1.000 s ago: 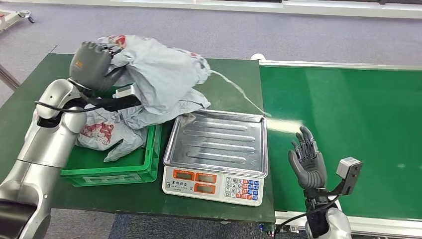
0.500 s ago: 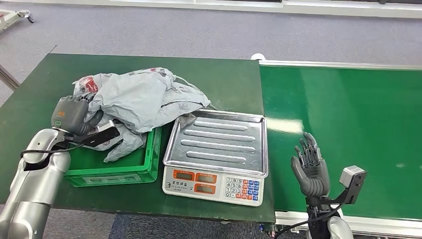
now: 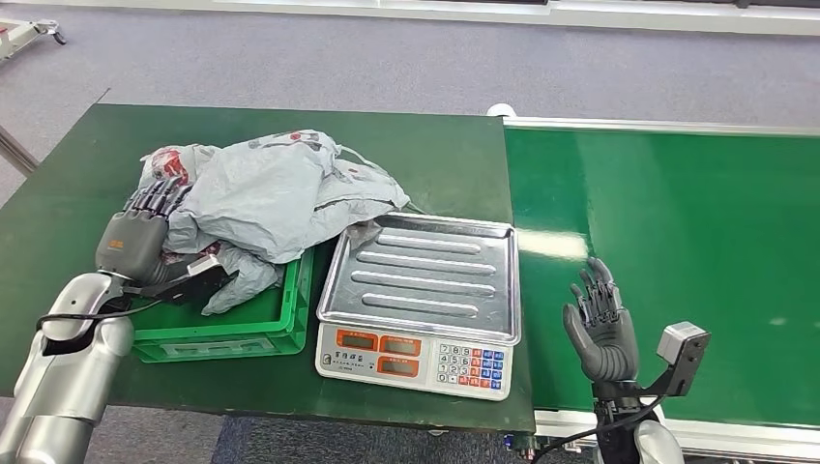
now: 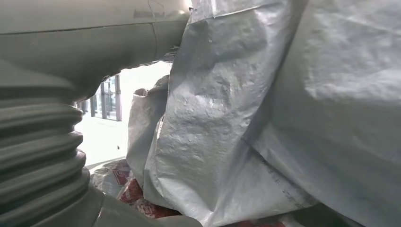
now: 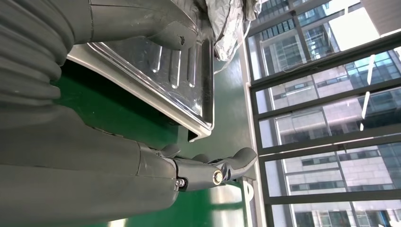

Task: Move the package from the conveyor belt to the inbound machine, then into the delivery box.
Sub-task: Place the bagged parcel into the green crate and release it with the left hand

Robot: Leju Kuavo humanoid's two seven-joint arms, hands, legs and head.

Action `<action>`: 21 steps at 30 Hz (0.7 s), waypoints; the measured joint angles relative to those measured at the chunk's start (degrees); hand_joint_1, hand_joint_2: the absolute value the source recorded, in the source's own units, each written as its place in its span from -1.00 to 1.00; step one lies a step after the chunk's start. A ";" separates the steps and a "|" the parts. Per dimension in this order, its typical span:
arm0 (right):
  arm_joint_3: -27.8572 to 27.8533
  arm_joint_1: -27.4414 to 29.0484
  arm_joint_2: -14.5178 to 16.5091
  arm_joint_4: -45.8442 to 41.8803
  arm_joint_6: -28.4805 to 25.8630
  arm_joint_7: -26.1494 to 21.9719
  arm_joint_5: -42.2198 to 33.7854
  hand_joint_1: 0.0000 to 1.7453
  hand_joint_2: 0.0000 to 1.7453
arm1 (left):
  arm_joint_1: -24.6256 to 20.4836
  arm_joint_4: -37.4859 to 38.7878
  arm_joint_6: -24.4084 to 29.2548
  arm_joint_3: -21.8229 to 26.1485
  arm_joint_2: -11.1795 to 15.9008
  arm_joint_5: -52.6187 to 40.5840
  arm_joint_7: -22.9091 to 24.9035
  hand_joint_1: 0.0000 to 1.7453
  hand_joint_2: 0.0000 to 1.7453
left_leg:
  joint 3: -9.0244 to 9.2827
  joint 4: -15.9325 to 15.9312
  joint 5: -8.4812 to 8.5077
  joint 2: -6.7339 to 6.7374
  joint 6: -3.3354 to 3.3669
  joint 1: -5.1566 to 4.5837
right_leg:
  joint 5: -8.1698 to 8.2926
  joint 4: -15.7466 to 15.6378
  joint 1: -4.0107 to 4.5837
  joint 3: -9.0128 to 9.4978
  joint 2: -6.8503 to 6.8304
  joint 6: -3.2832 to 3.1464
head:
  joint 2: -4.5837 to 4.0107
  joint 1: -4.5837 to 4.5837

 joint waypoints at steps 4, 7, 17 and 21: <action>-0.01 -0.01 0.27 -0.03 -0.18 -0.07 0.50 -1.00 1.00 | 1.99 -4.49 -1.04 0.20 -1.52 -1.91 1.98 -1.00 1.00 | 0.00 0.00 -0.01 0.00 0.01 -0.01 | 0.00 0.00 -0.01 0.00 0.00 0.00 | 0.00 0.00; -0.02 0.01 0.45 -0.10 -0.32 -0.09 0.80 -1.00 1.00 | 3.26 -7.54 -2.17 0.19 -2.53 -2.66 3.34 -1.00 1.00 | -0.01 0.00 -0.02 0.00 0.02 -0.01 | 0.00 0.00 -0.02 -0.01 0.00 0.00 | 0.00 0.00; -1.09 2.06 1.02 -3.37 -1.20 -0.24 1.30 -1.00 1.00 | 15.15 -28.69 -2.87 -1.26 -7.11 -6.09 7.92 -1.00 1.00 | 0.01 0.00 -0.16 0.04 -0.03 -0.03 | -0.07 -0.02 -0.01 -0.01 0.02 -0.01 | 0.00 0.01; -2.36 4.36 1.17 -5.85 -2.02 -0.39 0.92 -1.00 1.00 | 22.69 -36.76 3.91 -0.36 -10.17 -4.33 8.62 -1.00 1.00 | 0.02 0.00 -0.26 0.04 -0.02 -0.03 | -0.20 -0.02 -0.02 0.01 0.02 0.00 | 0.00 0.00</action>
